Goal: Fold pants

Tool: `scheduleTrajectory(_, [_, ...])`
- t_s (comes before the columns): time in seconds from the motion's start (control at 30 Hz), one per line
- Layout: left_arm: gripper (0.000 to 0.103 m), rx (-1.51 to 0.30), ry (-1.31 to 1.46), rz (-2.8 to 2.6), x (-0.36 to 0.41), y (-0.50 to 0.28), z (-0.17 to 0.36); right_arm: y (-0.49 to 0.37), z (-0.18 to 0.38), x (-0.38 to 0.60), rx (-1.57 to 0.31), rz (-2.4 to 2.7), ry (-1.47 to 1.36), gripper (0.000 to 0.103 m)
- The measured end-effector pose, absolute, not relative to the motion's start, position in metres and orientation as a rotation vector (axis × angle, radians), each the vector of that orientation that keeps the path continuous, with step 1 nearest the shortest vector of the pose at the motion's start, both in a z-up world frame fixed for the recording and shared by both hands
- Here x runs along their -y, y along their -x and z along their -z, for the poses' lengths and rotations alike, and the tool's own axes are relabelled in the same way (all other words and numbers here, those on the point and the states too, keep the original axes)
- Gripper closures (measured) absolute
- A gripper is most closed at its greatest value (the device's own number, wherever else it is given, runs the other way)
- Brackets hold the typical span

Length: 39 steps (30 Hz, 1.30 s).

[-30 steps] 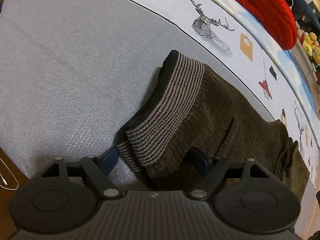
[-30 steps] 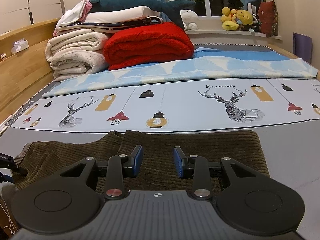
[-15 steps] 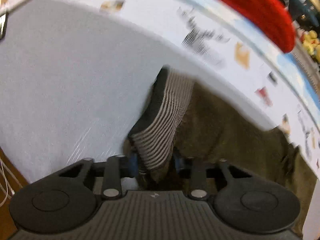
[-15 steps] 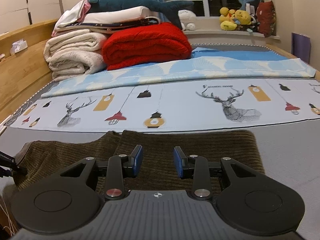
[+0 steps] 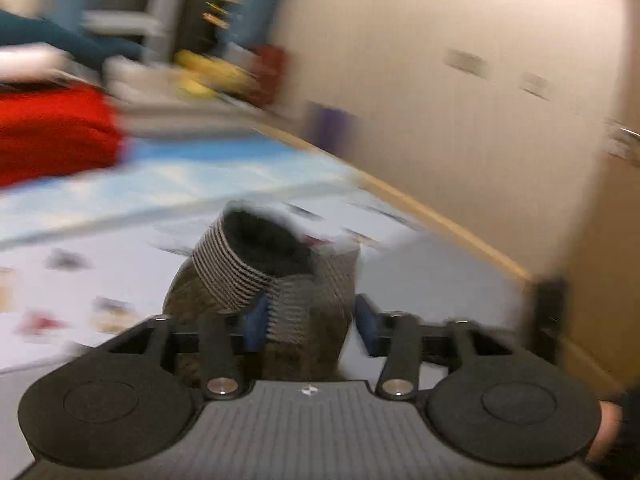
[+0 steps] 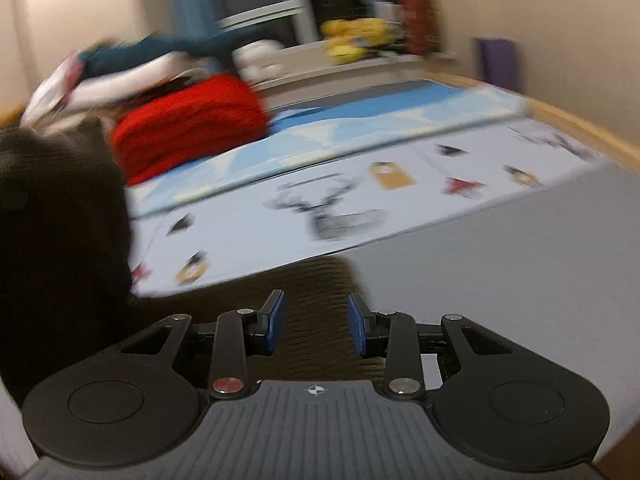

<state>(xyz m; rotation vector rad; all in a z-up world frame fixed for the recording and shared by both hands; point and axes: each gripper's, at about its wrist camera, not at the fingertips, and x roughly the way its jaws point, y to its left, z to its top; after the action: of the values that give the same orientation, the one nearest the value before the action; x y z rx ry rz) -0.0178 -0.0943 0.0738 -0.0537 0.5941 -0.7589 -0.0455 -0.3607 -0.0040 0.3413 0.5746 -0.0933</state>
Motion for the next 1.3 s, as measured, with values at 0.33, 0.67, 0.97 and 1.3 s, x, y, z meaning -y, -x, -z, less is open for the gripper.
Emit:
scheduleTrajectory(0.33, [0.025, -0.924, 0.411, 0.312, 0.003, -0.052, -0.018, 0.034, 0.049, 0.404, -0.779, -0.026, -0.567, 0.036])
scheduleTrajectory(0.67, [0.023, -1.261, 0.444, 0.113, -0.045, -0.084, 0.076, -0.005, 0.083, 0.362, -0.999, -0.044, -0.546, 0.017])
scheduleTrajectory(0.97, [0.073, -1.180, 0.298, 0.214, -0.027, -0.083, 0.082, -0.009, 0.076, 0.357, -0.940, -0.058, -0.526, 0.057])
scheduleTrajectory(1.3, [0.088, -0.903, 0.208, -0.005, -0.079, -0.095, 0.037, -0.052, 0.046, 0.291, -0.728, -0.129, -0.313, 0.062])
